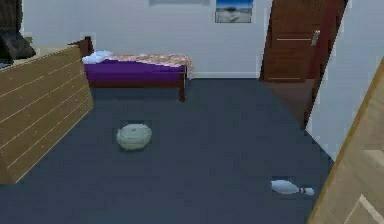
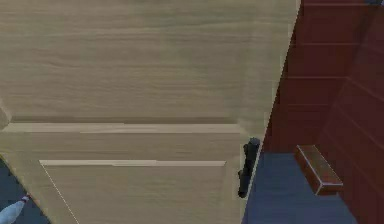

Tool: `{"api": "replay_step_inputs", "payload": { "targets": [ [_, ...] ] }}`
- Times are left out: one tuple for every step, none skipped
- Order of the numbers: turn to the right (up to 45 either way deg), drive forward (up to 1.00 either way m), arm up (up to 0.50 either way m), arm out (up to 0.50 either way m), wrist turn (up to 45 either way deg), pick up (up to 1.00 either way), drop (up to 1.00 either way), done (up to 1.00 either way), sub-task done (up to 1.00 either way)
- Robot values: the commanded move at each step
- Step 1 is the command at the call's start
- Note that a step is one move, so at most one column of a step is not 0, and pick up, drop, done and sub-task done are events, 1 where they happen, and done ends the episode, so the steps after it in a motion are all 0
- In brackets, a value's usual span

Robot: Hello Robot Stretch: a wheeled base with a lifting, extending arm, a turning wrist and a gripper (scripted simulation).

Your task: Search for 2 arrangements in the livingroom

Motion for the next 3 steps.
{"api": "replay_step_inputs", "payload": {
  "targets": [
    [0.0, 1.00, 0.00, 0.00, 0.0, 0.00, 0.00, 0.00, 0.00],
    [0.0, 0.40, 0.00, 0.00, 0.0, 0.00, 0.00, 0.00, 0.00],
    [30.0, 0.00, 0.00, 0.00, 0.0, 0.00, 0.00, 0.00, 0.00]
  ]
}}
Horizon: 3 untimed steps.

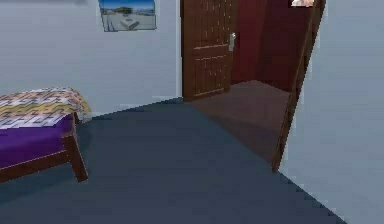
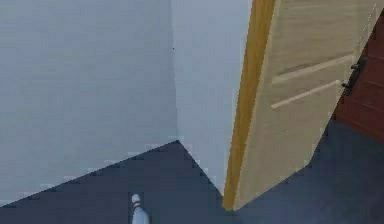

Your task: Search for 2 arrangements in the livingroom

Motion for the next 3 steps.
{"api": "replay_step_inputs", "payload": {
  "targets": [
    [0.0, 1.00, 0.00, 0.00, 0.0, 0.00, 0.00, 0.00, 0.00],
    [0.0, 0.45, 0.00, 0.00, 0.0, 0.00, 0.00, 0.00, 0.00],
    [45.0, 0.00, 0.00, 0.00, 0.0, 0.00, 0.00, 0.00, 0.00]
  ]
}}
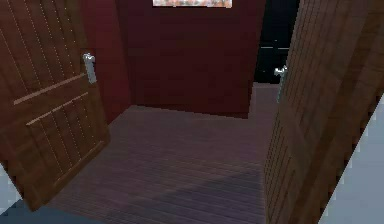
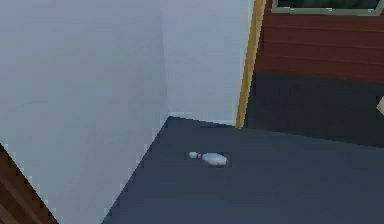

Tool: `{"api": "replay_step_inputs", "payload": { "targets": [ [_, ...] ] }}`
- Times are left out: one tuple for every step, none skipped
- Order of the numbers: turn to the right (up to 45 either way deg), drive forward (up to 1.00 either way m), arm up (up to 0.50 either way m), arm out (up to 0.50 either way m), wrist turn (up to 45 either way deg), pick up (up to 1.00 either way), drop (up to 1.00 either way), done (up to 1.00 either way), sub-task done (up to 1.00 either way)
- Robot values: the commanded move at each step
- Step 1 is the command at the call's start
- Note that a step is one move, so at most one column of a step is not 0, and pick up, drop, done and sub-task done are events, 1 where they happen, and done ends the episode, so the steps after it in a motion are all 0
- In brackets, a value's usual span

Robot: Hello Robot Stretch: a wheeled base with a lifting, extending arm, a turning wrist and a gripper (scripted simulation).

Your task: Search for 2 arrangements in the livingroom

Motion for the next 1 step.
{"api": "replay_step_inputs", "payload": {
  "targets": [
    [3.0, 0.00, 0.00, 0.00, 0.0, 0.00, 0.00, 0.00, 0.00]
  ]
}}
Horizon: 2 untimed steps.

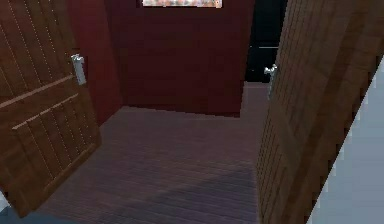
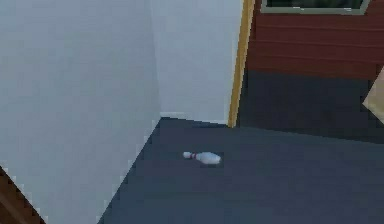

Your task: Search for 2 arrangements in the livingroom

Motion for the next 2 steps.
{"api": "replay_step_inputs", "payload": {
  "targets": [
    [-12.0, 0.00, 0.00, 0.00, 0.0, 0.00, 0.00, 0.00, 0.00],
    [0.0, 0.45, 0.00, 0.00, 0.0, 0.00, 0.00, 0.00, 0.00]
  ]
}}
